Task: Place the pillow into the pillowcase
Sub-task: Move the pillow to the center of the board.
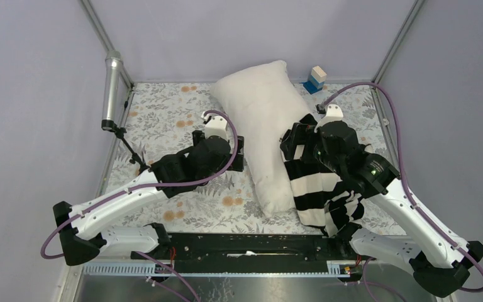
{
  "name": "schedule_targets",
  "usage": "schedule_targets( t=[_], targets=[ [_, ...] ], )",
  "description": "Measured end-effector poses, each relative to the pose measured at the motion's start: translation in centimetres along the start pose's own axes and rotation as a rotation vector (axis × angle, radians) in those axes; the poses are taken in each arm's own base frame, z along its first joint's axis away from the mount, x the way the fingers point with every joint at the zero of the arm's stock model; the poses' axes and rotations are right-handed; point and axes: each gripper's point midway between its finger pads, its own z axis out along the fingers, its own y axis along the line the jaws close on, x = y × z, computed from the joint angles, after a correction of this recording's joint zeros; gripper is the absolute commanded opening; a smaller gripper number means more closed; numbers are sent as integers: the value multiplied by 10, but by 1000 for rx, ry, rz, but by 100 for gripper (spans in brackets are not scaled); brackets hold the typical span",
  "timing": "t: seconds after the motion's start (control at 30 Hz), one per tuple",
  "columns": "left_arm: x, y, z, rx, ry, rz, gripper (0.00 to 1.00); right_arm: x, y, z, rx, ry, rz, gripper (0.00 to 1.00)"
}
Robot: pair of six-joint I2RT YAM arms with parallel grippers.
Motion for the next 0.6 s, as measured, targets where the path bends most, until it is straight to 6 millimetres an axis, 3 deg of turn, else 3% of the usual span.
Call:
schedule_targets(
  t=[0.43,0.6],
  targets=[
    [-10,6,-6,-8,-32,-33,99,10,-10,1,44,38,-13,99],
    [-12,12,5,-28,-25,-56,99,22,-14,9,71,80,-13,99]
  ],
)
